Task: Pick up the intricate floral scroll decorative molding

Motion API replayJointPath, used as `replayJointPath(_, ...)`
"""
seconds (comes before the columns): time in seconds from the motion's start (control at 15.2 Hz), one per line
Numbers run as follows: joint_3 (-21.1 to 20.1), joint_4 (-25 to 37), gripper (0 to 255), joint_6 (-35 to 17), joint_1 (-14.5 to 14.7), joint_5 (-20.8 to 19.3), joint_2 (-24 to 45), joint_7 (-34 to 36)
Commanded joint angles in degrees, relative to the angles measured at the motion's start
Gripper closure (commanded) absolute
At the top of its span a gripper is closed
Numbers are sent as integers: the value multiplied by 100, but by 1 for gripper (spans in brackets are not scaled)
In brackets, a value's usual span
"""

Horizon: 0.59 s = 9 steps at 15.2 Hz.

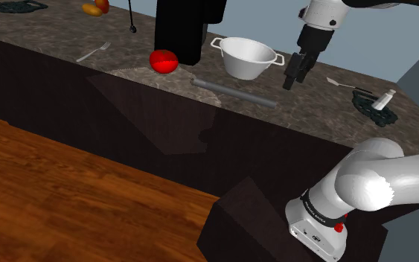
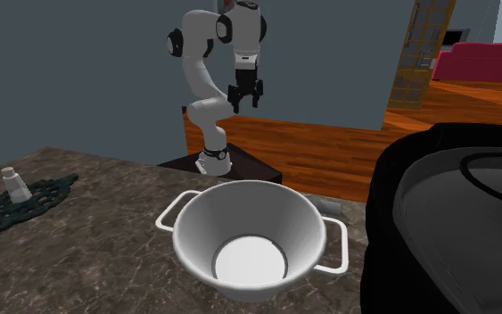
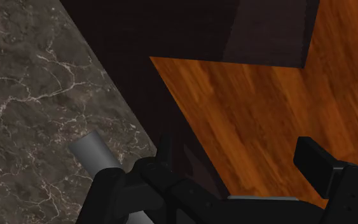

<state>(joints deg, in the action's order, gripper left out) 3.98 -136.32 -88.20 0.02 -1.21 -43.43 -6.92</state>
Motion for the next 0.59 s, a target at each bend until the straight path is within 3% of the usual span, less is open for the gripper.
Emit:
replayJointPath(0.0,0,0,0,0,0,0,0,0)
replayJointPath(0.53,770,474,0,-1087,174,11,1619,-1275)
